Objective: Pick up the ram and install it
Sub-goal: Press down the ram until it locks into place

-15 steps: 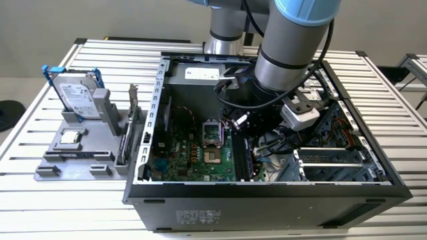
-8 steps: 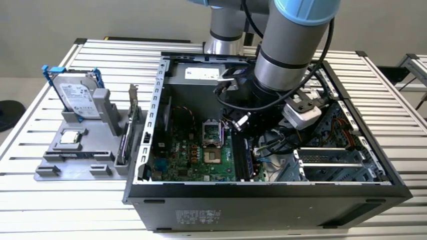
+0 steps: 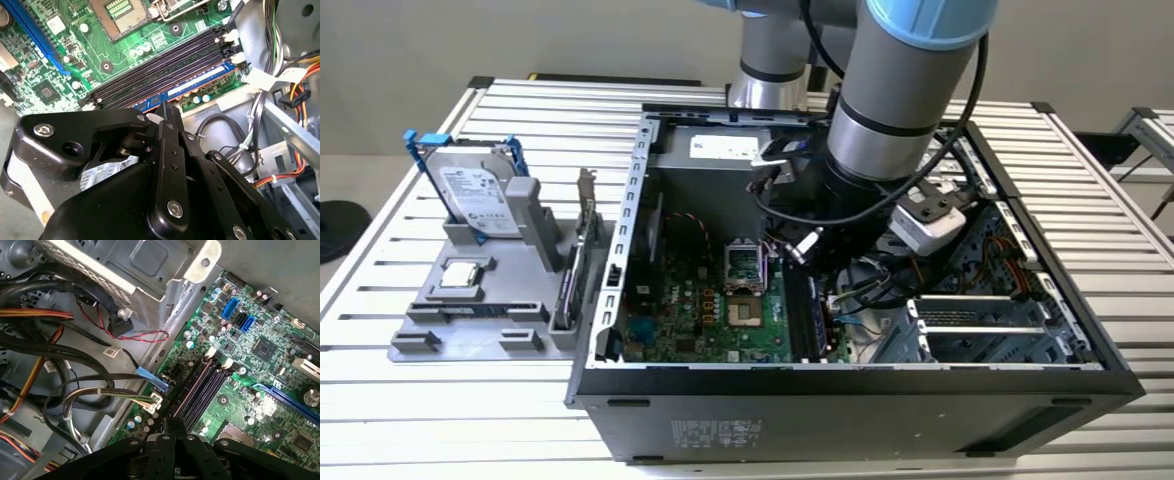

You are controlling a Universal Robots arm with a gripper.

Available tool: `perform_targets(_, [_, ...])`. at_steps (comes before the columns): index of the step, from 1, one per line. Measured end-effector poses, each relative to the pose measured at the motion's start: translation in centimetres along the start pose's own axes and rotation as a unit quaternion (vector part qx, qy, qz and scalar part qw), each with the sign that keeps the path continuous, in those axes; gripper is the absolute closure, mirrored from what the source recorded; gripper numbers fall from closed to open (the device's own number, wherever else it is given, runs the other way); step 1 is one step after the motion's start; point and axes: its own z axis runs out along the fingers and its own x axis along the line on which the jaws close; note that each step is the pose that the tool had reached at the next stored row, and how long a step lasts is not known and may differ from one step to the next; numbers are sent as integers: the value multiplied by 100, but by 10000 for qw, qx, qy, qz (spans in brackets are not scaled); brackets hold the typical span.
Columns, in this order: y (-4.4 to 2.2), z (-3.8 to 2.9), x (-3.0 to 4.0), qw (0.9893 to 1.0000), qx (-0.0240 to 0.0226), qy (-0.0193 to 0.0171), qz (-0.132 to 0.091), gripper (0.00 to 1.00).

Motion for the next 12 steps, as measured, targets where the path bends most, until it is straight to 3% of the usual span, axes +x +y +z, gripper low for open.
perform_targets(6, [-7, 0, 2, 9994, -6, 7, -348, 100])
perform_targets(12, [-14, 0, 2, 9976, -13, 13, -696, 100])
